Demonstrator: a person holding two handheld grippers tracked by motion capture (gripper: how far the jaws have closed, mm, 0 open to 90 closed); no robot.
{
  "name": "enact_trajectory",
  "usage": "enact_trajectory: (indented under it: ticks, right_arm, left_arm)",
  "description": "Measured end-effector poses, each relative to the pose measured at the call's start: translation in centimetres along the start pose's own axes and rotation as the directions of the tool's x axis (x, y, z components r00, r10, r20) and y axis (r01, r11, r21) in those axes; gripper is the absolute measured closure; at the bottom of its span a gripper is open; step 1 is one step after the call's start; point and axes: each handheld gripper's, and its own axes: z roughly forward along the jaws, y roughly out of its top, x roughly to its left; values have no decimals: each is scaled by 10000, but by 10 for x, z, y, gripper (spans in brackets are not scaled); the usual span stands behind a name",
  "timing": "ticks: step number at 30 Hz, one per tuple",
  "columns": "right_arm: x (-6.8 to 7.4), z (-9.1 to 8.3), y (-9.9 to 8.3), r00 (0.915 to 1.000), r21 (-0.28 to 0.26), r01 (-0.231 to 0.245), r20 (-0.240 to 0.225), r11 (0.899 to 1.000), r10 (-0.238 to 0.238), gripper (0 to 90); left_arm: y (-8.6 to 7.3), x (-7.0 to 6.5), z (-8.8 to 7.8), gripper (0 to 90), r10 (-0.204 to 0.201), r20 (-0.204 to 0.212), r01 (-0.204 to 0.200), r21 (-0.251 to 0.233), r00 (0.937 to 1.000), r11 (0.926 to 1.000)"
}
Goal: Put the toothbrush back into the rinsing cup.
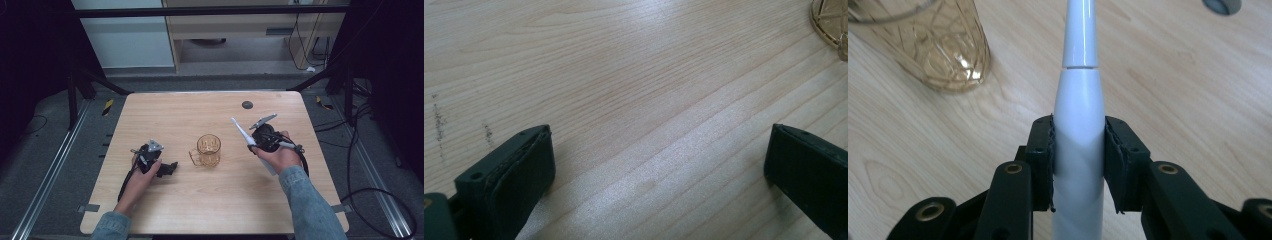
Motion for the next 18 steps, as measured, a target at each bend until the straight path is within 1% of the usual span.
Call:
enact_trajectory:
  ticks: [3, 6, 9, 12, 18]
  right_arm:
    - [2, -2, 6, 10000, -355, 54, -12, 9994, -55, 670]
    - [4, -3, 13, 10000, -593, 88, 31, 9982, -86, 669]
    - [4, -4, 18, 10000, -829, -11, -50, 9966, 7, 669]
    - [6, -4, 23, 10000, -986, -49, 0, 9951, 49, 670]
    - [7, -5, 29, 9997, -1479, -263, -15, 9887, 264, 670]
  left_arm:
    - [0, 0, 0, 0, -4, 2, 4, -4, 10000, 10000]
    - [0, 0, 0, 0, 12, 4, -12, 0, 10000, 10000]
    - [0, 0, 0, 0, -4, 2, 4, -1, 10000, 10000]
    - [0, 0, 0, 0, -1, 4, 1, -5, 10000, 10000]
    - [0, 0, 0, 0, 9, -10, -9, 10, 10000, 10000]
